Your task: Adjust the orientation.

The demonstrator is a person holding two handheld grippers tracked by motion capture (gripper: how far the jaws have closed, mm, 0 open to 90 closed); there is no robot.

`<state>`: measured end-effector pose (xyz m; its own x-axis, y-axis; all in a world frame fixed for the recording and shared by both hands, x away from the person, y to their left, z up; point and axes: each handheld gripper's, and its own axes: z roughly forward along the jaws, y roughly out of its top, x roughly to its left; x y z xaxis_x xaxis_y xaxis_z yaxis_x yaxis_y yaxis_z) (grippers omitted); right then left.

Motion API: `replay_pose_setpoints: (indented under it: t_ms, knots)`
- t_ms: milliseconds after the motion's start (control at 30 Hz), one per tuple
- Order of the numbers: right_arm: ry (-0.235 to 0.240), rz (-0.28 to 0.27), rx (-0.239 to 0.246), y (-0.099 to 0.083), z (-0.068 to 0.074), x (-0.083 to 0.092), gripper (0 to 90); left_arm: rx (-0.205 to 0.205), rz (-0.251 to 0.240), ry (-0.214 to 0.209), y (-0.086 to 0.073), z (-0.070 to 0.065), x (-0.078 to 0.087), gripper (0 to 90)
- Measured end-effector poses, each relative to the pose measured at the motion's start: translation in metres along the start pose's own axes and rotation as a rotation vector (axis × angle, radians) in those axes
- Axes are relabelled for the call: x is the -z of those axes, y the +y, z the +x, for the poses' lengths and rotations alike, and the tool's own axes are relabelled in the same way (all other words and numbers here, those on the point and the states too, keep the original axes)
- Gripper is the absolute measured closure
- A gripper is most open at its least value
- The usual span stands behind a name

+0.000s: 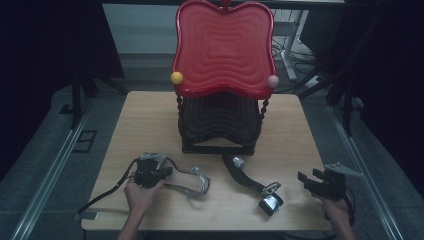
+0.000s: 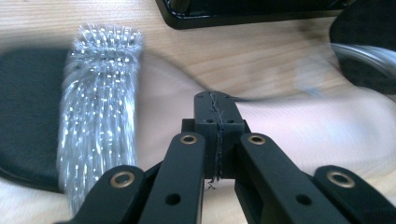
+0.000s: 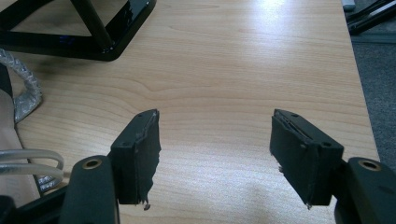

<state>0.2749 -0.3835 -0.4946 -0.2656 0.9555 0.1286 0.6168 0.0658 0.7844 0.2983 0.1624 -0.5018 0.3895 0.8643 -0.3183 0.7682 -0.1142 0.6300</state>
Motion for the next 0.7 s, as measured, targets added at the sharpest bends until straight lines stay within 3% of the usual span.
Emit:
replay_pose_setpoints:
  t_ms: [133,267,333,367,500,533,633,700]
  knots:
    - [0.000,-0.001,-0.009,-0.001,-0.002,0.000,33.4,-0.004,-0.008,0.008,0.010,0.001,0.005,90.0]
    - [-0.002,0.005,-0.011,-0.001,-0.002,-0.001,33.4,-0.045,-0.046,-0.018,0.027,-0.018,0.020,90.0]
    - [0.000,0.006,-0.008,-0.001,-0.001,0.000,33.4,-0.061,-0.046,-0.048,0.040,-0.033,0.020,90.0]
    - [0.000,0.006,-0.008,-0.001,-0.001,0.000,33.4,-0.061,-0.046,-0.048,0.040,-0.033,0.020,90.0]
    - [0.004,0.007,-0.005,-0.001,0.000,0.000,33.4,-0.086,-0.009,-0.068,0.055,-0.053,0.002,90.0]
    - [0.003,0.010,-0.005,-0.001,-0.001,-0.001,33.4,-0.095,0.019,-0.086,0.061,-0.064,-0.012,90.0]
    - [0.003,0.013,-0.008,-0.002,-0.002,-0.001,33.4,-0.095,0.044,-0.093,0.063,-0.070,-0.023,90.0]
    - [0.001,0.009,-0.021,-0.002,-0.005,0.000,33.4,-0.086,0.077,-0.089,0.065,-0.075,-0.041,90.0]
